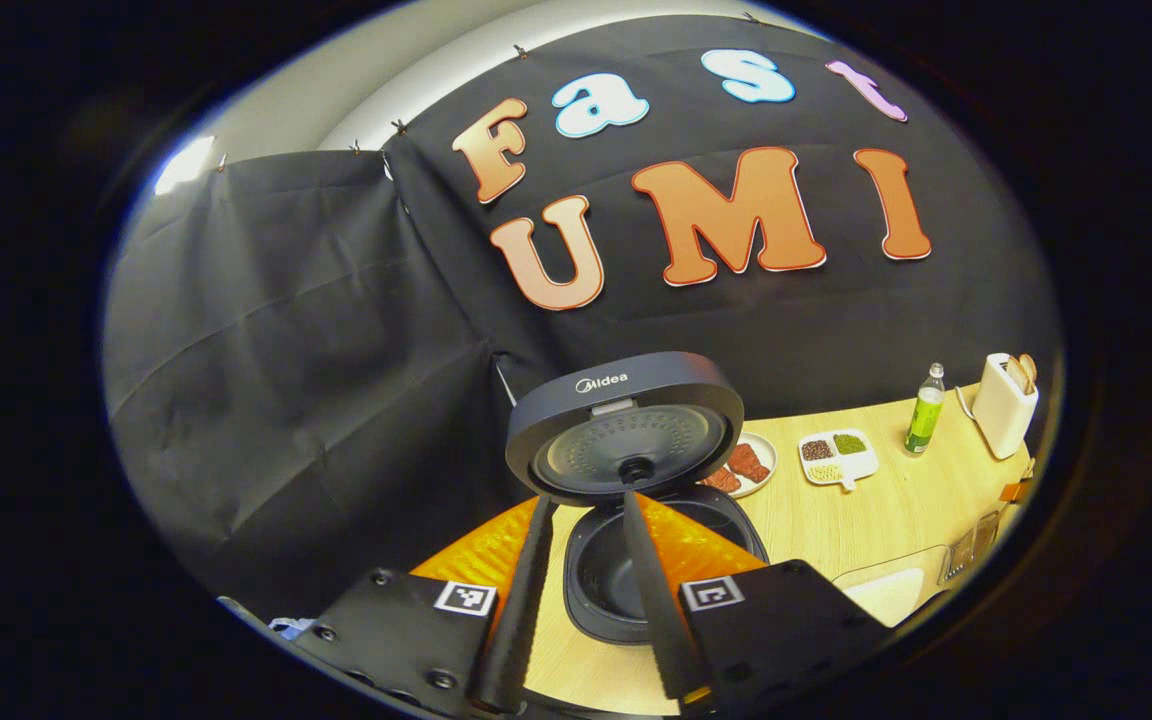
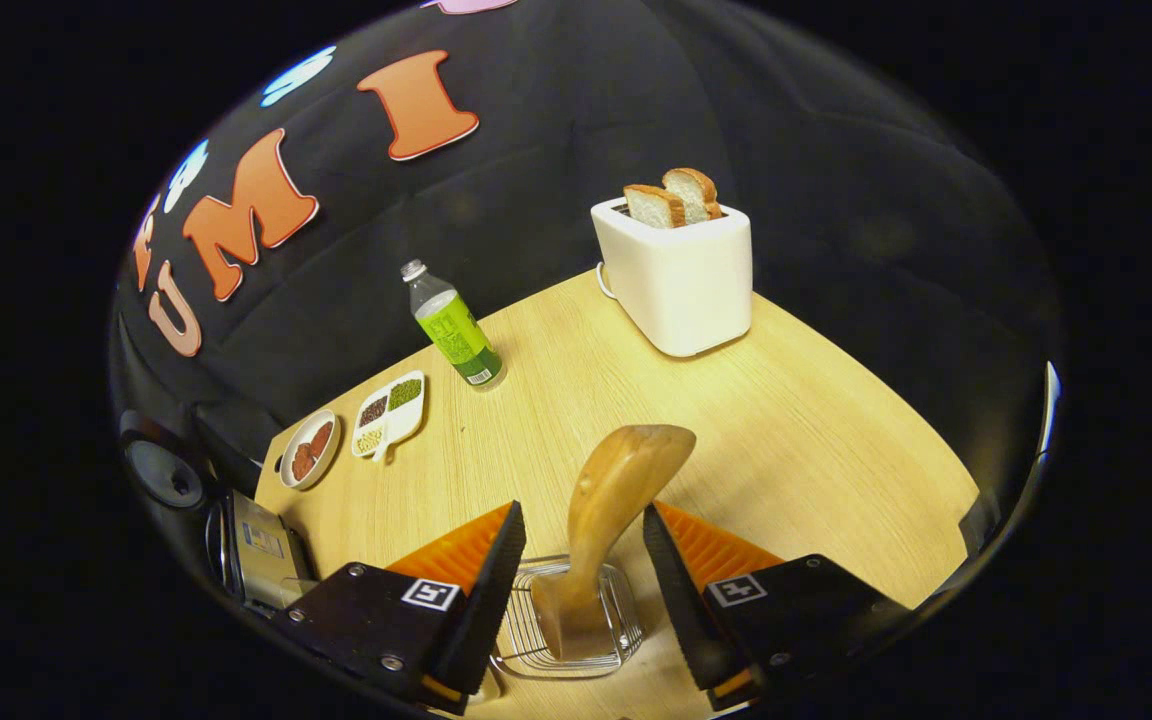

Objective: Close the left gripper, press the button to open the rice cooker; take a wooden spoon from the chopstick holder with the right hand, scoop a spoonful of rice and pour it into the rice cooker, then put the wooden spoon back into the chopstick holder.

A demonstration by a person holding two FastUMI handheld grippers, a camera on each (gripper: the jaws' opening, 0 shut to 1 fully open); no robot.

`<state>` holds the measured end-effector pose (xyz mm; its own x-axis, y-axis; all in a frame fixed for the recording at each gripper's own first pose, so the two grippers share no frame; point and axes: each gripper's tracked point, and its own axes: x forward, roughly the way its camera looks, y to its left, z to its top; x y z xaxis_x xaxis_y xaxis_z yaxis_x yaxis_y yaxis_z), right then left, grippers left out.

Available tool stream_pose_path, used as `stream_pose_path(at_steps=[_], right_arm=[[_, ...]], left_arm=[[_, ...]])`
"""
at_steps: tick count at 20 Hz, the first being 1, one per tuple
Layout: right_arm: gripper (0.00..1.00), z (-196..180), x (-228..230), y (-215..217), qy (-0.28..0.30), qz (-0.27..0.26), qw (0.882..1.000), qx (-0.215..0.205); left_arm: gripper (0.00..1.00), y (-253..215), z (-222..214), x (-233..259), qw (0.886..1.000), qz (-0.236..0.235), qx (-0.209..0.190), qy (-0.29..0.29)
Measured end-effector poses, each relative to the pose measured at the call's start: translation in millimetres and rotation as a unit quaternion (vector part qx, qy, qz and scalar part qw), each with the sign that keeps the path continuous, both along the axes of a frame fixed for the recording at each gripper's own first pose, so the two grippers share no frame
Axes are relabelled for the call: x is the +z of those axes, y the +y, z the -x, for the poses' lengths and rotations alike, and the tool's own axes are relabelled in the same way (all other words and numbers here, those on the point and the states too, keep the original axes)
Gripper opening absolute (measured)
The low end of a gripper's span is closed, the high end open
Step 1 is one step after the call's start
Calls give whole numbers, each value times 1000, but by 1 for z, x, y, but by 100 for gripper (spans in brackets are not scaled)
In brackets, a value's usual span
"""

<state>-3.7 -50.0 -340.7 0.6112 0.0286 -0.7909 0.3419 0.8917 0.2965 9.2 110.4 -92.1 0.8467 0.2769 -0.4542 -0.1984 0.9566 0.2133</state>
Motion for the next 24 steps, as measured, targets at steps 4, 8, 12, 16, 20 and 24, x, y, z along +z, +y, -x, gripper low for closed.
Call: stream_pose_path(at_steps=[4, 8, 12, 16, 20, 24], right_arm=[[53, 2, -2, 11, 14, -43, 999, 14], [22, 6, -4, 6, 21, -56, 998, 11], [15, 18, 2, 8, 13, -65, 998, 19], [13, 33, 10, 5, 1, -59, 998, -2], [8, 27, 41, 0, -35, -51, 997, -40], [8, 23, 95, 3, -91, -32, 994, -55]], left_arm=[[65, -4, 15, -4, 1000, 2, 21, 6], [65, -11, 32, -14, 999, 15, 46, 14], [59, -24, 37, -16, 998, 16, 51, 12], [55, -35, 19, -13, 1000, 13, 27, -4], [56, -36, -7, -5, 999, 11, -10, -32], [94, -36, -27, -10, 996, 39, -50, -55]])
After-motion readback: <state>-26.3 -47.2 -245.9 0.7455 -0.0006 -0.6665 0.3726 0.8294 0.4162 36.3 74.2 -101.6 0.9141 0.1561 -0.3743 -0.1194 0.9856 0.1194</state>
